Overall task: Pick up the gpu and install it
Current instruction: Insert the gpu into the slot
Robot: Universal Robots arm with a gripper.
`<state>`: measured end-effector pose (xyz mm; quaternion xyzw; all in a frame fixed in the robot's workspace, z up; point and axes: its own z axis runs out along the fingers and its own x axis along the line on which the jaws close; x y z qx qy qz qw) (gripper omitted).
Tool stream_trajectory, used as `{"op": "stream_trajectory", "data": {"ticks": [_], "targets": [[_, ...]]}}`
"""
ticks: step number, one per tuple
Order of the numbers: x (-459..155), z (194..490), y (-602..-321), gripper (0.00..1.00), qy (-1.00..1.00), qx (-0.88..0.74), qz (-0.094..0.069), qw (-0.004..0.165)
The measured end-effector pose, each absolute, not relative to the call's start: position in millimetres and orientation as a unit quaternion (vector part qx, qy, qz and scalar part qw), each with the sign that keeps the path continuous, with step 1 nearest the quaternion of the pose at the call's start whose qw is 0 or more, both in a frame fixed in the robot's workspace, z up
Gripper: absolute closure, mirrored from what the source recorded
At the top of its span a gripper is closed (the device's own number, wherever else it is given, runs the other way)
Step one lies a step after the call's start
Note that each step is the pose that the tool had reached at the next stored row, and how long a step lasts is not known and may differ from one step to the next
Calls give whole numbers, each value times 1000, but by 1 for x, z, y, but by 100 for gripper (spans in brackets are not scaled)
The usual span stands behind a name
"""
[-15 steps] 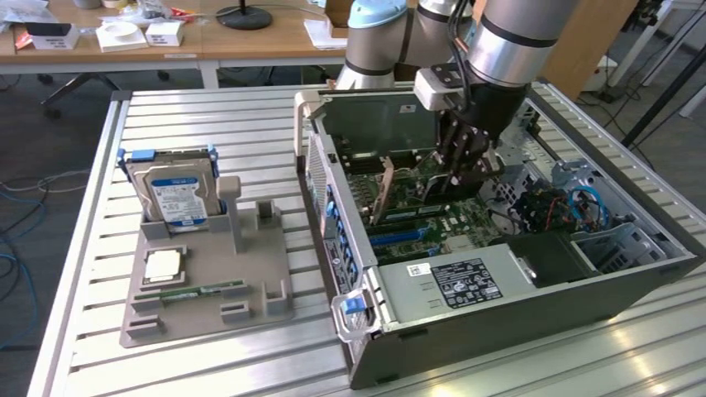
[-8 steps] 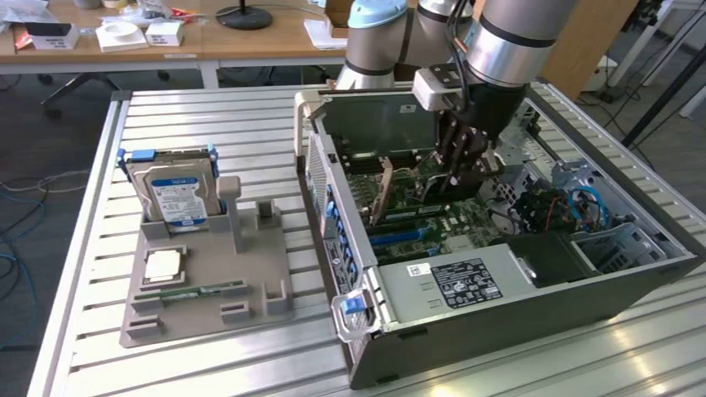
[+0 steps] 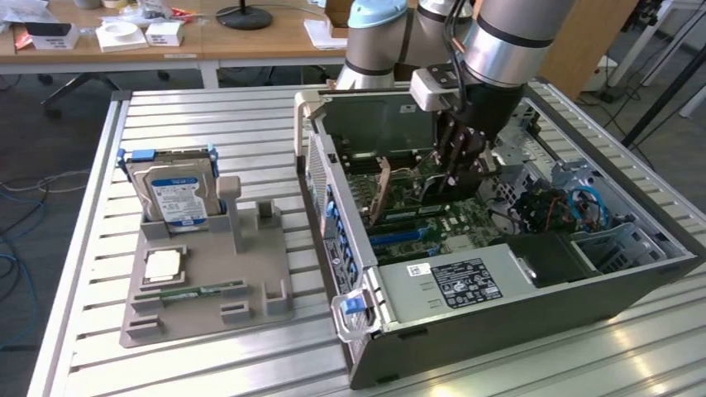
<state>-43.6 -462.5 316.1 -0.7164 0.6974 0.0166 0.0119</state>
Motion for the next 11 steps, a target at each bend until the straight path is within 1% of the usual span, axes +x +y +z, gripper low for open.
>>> {"op": "stream_trajectory", "data": {"ticks": [11], "targets": [[-44, 305, -463, 74, 697, -716, 17, 12]]}}
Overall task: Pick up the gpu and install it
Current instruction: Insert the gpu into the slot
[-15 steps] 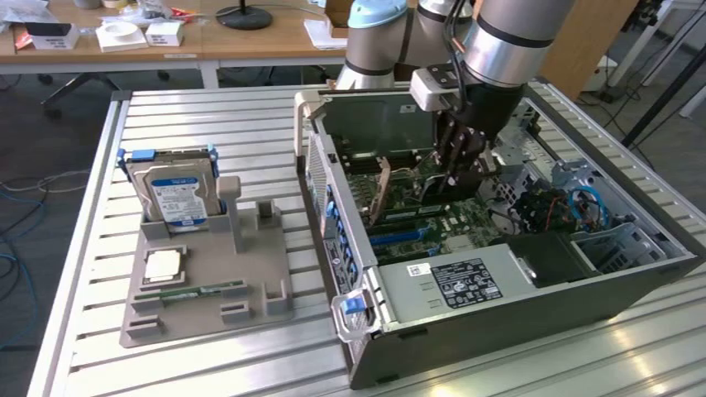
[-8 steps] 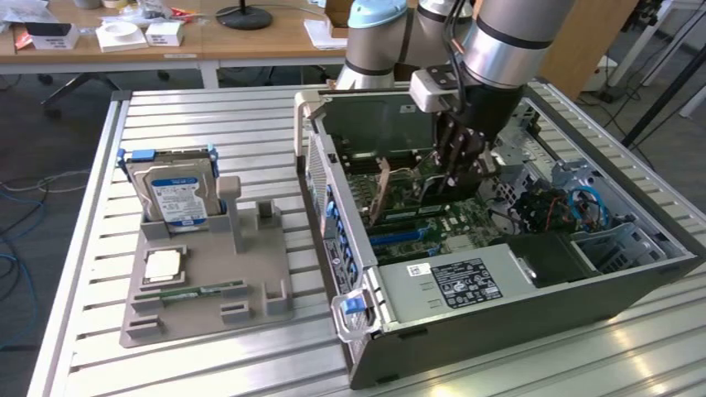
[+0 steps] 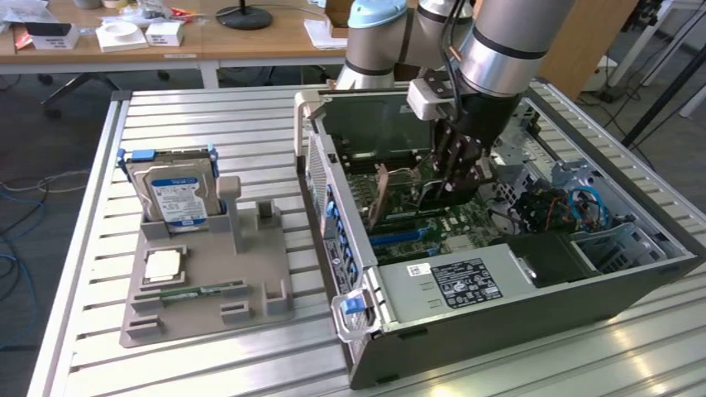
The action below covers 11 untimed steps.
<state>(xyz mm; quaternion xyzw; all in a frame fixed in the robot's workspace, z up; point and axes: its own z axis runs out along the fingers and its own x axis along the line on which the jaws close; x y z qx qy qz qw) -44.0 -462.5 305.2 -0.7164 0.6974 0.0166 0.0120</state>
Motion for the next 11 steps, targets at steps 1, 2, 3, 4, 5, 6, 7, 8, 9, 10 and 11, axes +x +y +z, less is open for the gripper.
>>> {"op": "stream_trajectory", "data": {"ticks": [1, 2, 3, 4, 5, 6, 7, 8, 9, 10, 11], "targets": [[-44, 304, -463, 74, 697, -716, 17, 12], [-44, 303, -463, 74, 697, -716, 17, 12], [-44, 302, -463, 74, 697, -716, 17, 12], [-44, 303, -463, 74, 697, -716, 17, 12], [-44, 302, -463, 74, 697, -716, 17, 12], [-44, 302, -463, 74, 697, -716, 17, 12], [-44, 302, -463, 74, 697, -716, 17, 12], [-44, 302, -463, 74, 697, -716, 17, 12], [-45, 302, -463, 74, 698, -716, 17, 12], [-46, 302, -462, 74, 697, -716, 17, 12], [-47, 302, -462, 74, 697, -716, 17, 12]]}}
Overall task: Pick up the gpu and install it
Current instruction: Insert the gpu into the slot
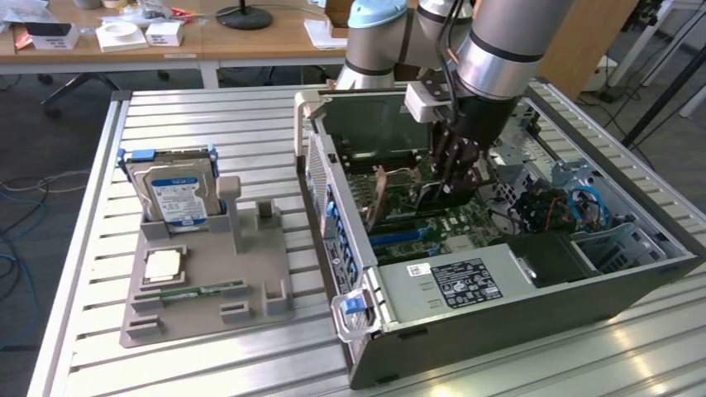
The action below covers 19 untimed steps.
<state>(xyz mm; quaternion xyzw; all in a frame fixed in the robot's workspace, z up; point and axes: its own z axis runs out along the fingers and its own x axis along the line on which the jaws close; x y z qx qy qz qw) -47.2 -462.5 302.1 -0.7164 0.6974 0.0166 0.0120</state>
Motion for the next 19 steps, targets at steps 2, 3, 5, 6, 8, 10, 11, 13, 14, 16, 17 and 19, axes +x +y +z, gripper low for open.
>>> {"op": "stream_trajectory", "data": {"ticks": [2, 3, 5, 6, 8, 10, 11, 13, 14, 16, 17, 19], "targets": [[-48, 302, -462, 74, 697, -716, 17, 12], [-48, 302, -462, 74, 697, -716, 17, 12], [-48, 302, -462, 74, 697, -716, 17, 12], [-48, 302, -462, 74, 697, -716, 17, 12], [-48, 302, -463, 74, 697, -716, 17, 12], [-49, 301, -462, 74, 697, -716, 17, 12], [-49, 300, -462, 74, 697, -716, 17, 12], [-49, 299, -462, 74, 697, -716, 17, 12], [-49, 298, -462, 74, 697, -716, 17, 12], [-49, 297, -462, 74, 697, -716, 17, 12], [-49, 296, -462, 74, 697, -716, 17, 12], [-49, 294, -462, 74, 697, -716, 17, 12]]}}
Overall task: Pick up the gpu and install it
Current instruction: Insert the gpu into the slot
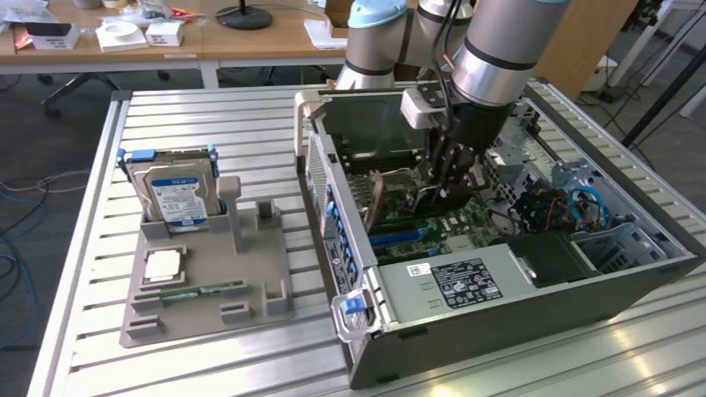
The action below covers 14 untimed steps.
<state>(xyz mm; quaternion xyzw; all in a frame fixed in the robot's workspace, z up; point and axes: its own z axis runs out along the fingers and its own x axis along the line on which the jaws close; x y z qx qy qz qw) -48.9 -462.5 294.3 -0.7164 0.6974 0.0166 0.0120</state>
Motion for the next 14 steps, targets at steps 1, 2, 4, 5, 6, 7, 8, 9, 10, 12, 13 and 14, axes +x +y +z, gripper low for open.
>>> {"op": "stream_trajectory", "data": {"ticks": [1, 2, 4, 5, 6, 7, 8, 9, 10, 12, 13, 14], "targets": [[-49, 294, -462, 74, 697, -716, 17, 12], [-49, 293, -462, 74, 697, -716, 17, 12], [-49, 291, -462, 74, 697, -716, 17, 12], [-49, 291, -462, 74, 697, -716, 17, 12], [-49, 290, -462, 74, 697, -716, 17, 12], [-49, 290, -462, 74, 697, -716, 17, 12], [-49, 290, -462, 74, 697, -716, 17, 12], [-49, 290, -462, 74, 697, -716, 17, 12], [-49, 290, -462, 74, 697, -716, 17, 12], [-50, 290, -462, 74, 698, -716, 17, 12], [-50, 290, -462, 74, 697, -716, 17, 12], [-51, 290, -462, 74, 697, -716, 17, 12]]}}
